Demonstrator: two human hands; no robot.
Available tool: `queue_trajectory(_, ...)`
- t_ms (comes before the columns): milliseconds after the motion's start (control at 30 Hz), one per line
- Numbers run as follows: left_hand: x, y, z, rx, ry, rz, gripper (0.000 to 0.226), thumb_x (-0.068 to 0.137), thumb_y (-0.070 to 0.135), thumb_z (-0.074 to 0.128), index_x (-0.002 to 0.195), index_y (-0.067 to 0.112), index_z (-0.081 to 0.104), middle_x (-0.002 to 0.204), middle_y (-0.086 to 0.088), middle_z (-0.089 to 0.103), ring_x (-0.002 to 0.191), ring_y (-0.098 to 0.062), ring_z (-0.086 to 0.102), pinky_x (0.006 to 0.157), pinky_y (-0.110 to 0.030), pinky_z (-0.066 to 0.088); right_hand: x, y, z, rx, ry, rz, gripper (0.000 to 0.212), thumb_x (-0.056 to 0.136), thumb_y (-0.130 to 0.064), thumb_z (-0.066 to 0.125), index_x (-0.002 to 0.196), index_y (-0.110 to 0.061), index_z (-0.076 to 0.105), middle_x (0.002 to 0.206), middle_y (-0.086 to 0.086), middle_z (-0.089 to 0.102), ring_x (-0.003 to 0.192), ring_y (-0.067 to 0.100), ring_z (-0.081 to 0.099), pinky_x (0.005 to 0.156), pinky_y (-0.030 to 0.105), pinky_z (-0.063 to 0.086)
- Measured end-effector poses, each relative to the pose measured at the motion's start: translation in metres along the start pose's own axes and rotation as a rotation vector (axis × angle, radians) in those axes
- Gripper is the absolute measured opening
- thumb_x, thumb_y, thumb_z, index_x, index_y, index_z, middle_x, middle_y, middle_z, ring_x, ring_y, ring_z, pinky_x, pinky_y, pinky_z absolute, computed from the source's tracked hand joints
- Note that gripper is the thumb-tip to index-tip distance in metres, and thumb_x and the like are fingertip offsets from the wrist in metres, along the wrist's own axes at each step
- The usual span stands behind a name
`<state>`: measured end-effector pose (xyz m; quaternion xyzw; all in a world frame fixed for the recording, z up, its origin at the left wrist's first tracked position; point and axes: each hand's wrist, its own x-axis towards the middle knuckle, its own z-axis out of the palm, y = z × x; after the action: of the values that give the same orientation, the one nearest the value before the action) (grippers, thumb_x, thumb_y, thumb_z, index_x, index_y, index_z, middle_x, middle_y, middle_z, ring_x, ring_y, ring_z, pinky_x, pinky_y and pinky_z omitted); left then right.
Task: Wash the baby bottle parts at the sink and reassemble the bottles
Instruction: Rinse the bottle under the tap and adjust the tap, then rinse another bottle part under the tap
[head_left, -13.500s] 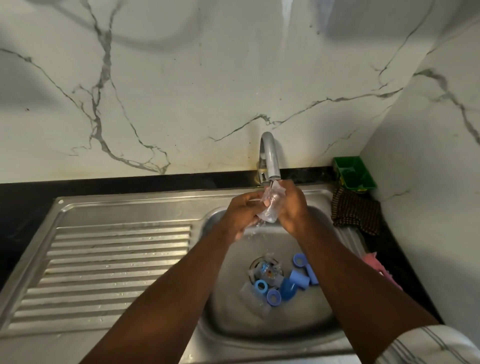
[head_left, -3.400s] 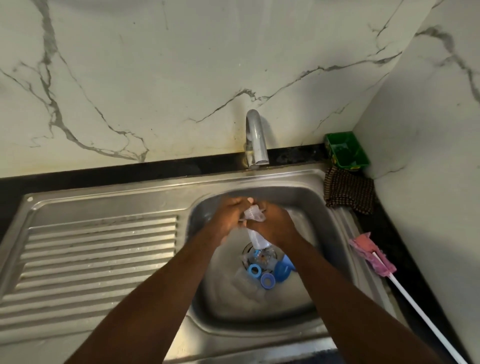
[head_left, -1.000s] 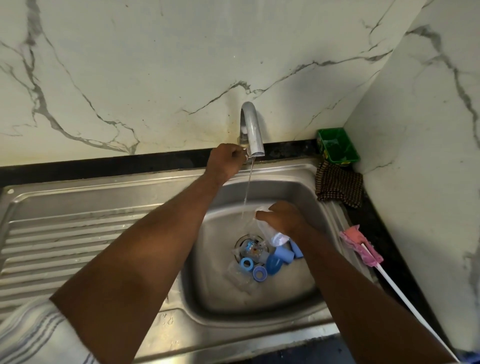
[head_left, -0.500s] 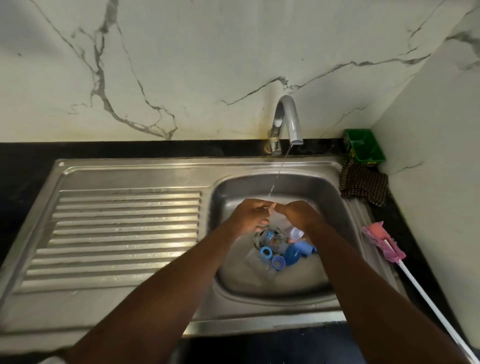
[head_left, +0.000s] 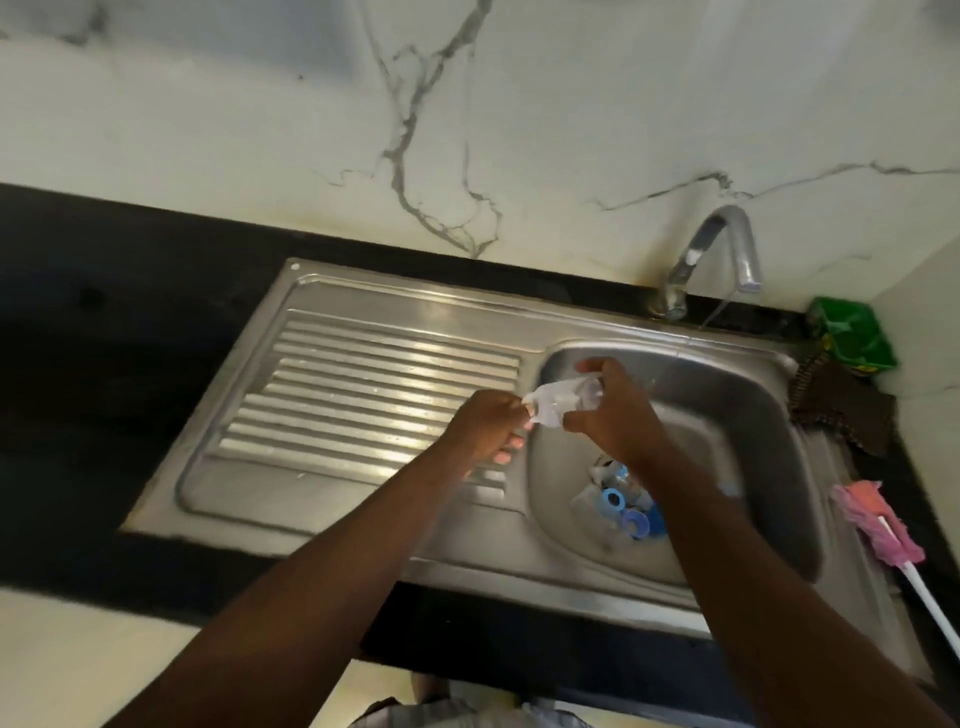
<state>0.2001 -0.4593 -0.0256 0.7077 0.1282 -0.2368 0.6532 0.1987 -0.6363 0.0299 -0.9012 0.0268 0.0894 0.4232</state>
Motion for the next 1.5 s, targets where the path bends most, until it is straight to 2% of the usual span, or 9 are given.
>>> queue_trajectory(100,-0.027,-0.026,-0.045,0.318,0.260,0.279,0.048,0.084,0.038,0.076,0.129,0.027,0.062,0.104,0.013,0.059,0.083,0.002,0.059,0.073,-0.017,0.047,-0.006,-0.034,0.032,0.016,-0.059,-0.147,0.057,0.072,-0.015,0.087,0.117,-0.019,0.053,0.098,-0.014,0.057,0.086,0.001,0.058,0.074,0.011,0.045)
queue_trajectory(200,-0.067,-0.061,-0.093,0.368,0.470,0.472,0.048,0.082,0.043,0.069,0.125,0.022,0.065,0.110,0.009,0.061,0.092,0.005,0.057,0.083,-0.012,0.045,-0.014,-0.077,0.079,0.022,-0.256,-0.257,0.058,0.070,-0.015,0.087,0.119,-0.024,0.058,0.101,-0.014,0.063,0.090,0.004,0.063,0.082,0.017,0.050)
queue_trajectory(400,-0.130,-0.100,-0.165,0.420,0.700,0.362,0.033,0.081,0.032,0.081,0.112,0.023,0.071,0.103,0.008,0.068,0.088,-0.006,0.064,0.077,-0.023,0.052,-0.027,-0.132,0.165,-0.002,-0.494,-0.410,0.064,0.071,-0.008,0.084,0.128,-0.025,0.061,0.112,-0.009,0.067,0.101,0.007,0.064,0.084,0.010,0.047)
queue_trajectory(633,-0.171,-0.129,-0.211,0.516,0.869,0.153,0.026,0.083,0.037,0.076,0.108,0.031,0.071,0.106,0.013,0.072,0.092,-0.010,0.065,0.084,-0.031,0.052,-0.035,-0.161,0.240,-0.134,-0.640,-0.568,0.070,0.074,-0.015,0.084,0.137,-0.027,0.054,0.127,-0.004,0.064,0.115,0.014,0.061,0.099,0.032,0.052)
queue_trajectory(900,-0.177,-0.140,-0.214,0.569,0.893,0.032,0.034,0.083,0.038,0.071,0.116,0.031,0.069,0.112,0.007,0.072,0.094,-0.016,0.065,0.090,-0.040,0.052,-0.038,-0.154,0.269,-0.209,-0.646,-0.641,0.065,0.082,-0.012,0.076,0.141,-0.024,0.052,0.133,0.001,0.062,0.124,0.017,0.057,0.099,0.019,0.039)
queue_trajectory(1033,-0.184,-0.134,-0.209,0.709,0.933,-0.003,0.056,0.085,0.035,0.074,0.137,0.028,0.055,0.135,0.001,0.061,0.121,-0.022,0.059,0.104,-0.045,0.044,-0.038,-0.150,0.271,-0.237,-0.654,-0.661,0.069,0.086,-0.018,0.073,0.148,-0.025,0.043,0.140,0.004,0.057,0.129,0.022,0.054,0.108,0.030,0.042)
queue_trajectory(1133,-0.197,-0.132,-0.198,0.761,0.994,-0.053,0.055,0.089,0.032,0.070,0.139,0.025,0.050,0.139,-0.003,0.056,0.121,-0.026,0.059,0.101,-0.044,0.044,-0.036,-0.145,0.263,-0.215,-0.632,-0.674,0.075,0.084,-0.019,0.075,0.149,-0.027,0.040,0.142,0.004,0.055,0.130,0.023,0.053,0.107,0.041,0.047)
queue_trajectory(1300,-0.209,-0.129,-0.145,0.671,0.998,-0.025,0.034,0.093,0.035,0.063,0.126,0.028,0.054,0.120,0.005,0.061,0.095,-0.013,0.063,0.073,-0.029,0.055,-0.017,-0.118,0.214,-0.163,-0.581,-0.575,0.059,0.090,-0.011,0.070,0.143,-0.028,0.050,0.139,-0.004,0.058,0.117,0.013,0.062,0.099,0.030,0.052)
queue_trajectory(1500,-0.166,-0.098,-0.066,0.779,0.663,0.196,0.018,0.098,0.032,0.052,0.110,0.025,0.064,0.106,0.005,0.065,0.092,-0.014,0.063,0.081,-0.035,0.053,0.004,-0.038,0.125,-0.077,-0.426,-0.338,0.028,0.089,-0.003,0.069,0.115,-0.015,0.071,0.116,-0.001,0.071,0.090,0.008,0.068,0.078,0.004,0.046)
